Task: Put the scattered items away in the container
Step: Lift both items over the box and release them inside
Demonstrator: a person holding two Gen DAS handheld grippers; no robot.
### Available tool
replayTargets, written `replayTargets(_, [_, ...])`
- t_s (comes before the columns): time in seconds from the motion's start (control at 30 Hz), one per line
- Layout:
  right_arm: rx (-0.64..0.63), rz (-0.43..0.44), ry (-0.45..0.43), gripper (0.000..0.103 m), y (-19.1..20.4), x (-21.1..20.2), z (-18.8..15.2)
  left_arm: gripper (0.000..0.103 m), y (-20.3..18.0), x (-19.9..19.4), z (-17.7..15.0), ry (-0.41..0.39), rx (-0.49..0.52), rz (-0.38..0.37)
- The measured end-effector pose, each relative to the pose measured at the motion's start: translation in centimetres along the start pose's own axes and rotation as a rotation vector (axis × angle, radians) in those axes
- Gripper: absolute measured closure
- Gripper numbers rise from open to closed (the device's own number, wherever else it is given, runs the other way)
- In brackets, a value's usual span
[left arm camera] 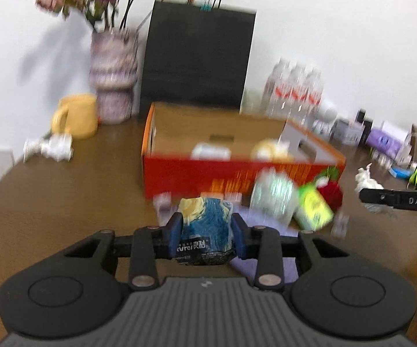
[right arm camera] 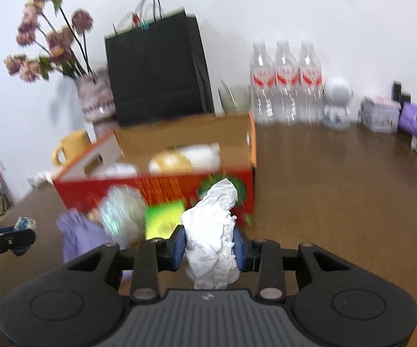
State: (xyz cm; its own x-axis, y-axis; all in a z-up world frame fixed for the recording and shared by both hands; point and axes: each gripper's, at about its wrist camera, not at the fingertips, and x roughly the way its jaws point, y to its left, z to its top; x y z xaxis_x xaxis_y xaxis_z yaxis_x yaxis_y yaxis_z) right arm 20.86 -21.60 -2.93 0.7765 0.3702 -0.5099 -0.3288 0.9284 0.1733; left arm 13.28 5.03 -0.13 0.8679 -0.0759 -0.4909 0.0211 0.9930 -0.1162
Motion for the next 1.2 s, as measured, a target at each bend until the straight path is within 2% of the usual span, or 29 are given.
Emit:
replayTargets(0.23, [-0.007, 0.043, -0.106, 0.07, 1.2, 1.4, 5.4, 0.066, -0.8, 1.7, 5.7, -0.145, 0.002, -0.017])
replayTargets(0.4, [0.025, 0.039, -0.146, 0.07, 1.3, 5.0, 8.2, 0.066, -1.7, 5.5, 8.8, -0.195, 0.023, 0.026])
replayTargets(0.5, [0.044, 0.036, -0.135, 0.07, 1.1, 7.8, 9.5, 0.066, -1.1, 8.4, 9.6, -0.18, -0.017, 0.027])
replayTargets(0.77, [0.03, -0.014, -0.05, 0.07, 1.1, 15.3, 12.0, 0.066, 0.4, 15.1, 10.9, -0.101, -0.016, 0.061])
replayTargets(1.0, [0.019, -0.033, 0.003, 0.07, 1.1, 18.5, 12.8, 0.065, 1.6, 18.4, 11.1, -0.04, -0.032, 0.058])
replayTargets(1.1, [0.007, -0.036, 0.017, 0.065, 1.2, 19.1, 12.9, 0.054, 1.7, 19.3, 11.1, -0.018, -0.036, 0.064])
replayTargets(1.13, [0.002, -0.041, 0.025, 0.059, 1.2, 19.3, 12.9, 0.04, 1.7, 19.5, 11.0, -0.01, -0.046, 0.072])
replayTargets(1.17, [-0.008, -0.048, 0.039, 0.044, 1.4, 19.6, 12.8, 0.013, 1.8, 19.6, 11.0, -0.004, -0.058, 0.081])
replayTargets(1.2, [-0.019, -0.053, 0.057, 0.031, 1.5, 19.8, 12.8, 0.003, 1.8, 19.6, 11.0, -0.002, -0.074, 0.097])
